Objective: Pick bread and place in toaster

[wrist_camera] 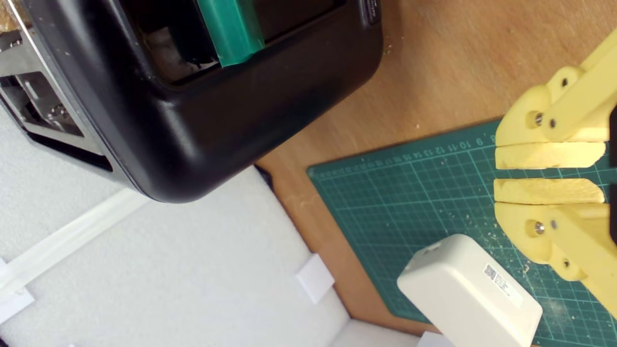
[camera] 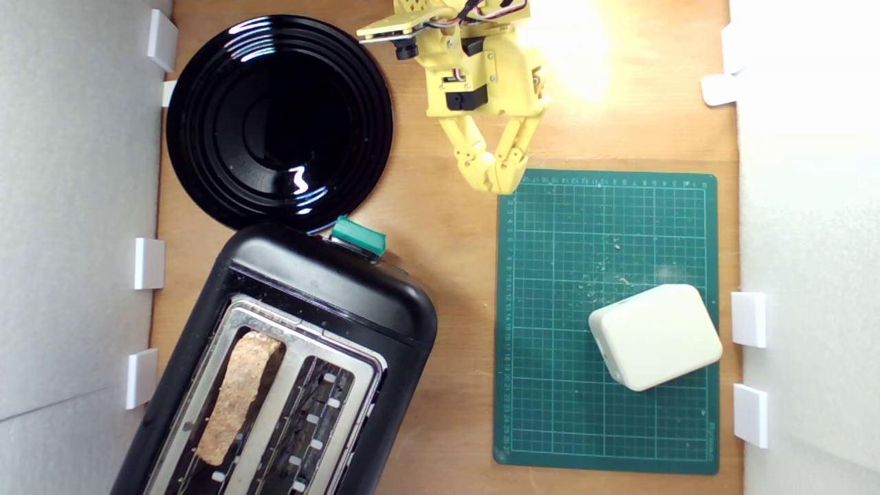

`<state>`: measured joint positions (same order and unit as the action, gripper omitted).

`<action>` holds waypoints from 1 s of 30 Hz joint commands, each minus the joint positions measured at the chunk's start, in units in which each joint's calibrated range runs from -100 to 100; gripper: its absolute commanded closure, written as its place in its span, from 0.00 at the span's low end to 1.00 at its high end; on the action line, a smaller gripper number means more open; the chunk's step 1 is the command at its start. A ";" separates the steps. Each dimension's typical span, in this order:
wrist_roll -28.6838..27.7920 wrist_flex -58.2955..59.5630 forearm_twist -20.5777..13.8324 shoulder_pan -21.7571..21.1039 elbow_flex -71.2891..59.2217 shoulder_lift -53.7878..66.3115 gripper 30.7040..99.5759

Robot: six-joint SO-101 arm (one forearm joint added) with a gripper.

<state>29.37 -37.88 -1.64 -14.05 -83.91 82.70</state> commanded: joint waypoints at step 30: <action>2.52 -20.31 1.92 0.11 -14.55 15.81 0.81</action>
<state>32.01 -55.68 -0.49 -14.05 -98.24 97.90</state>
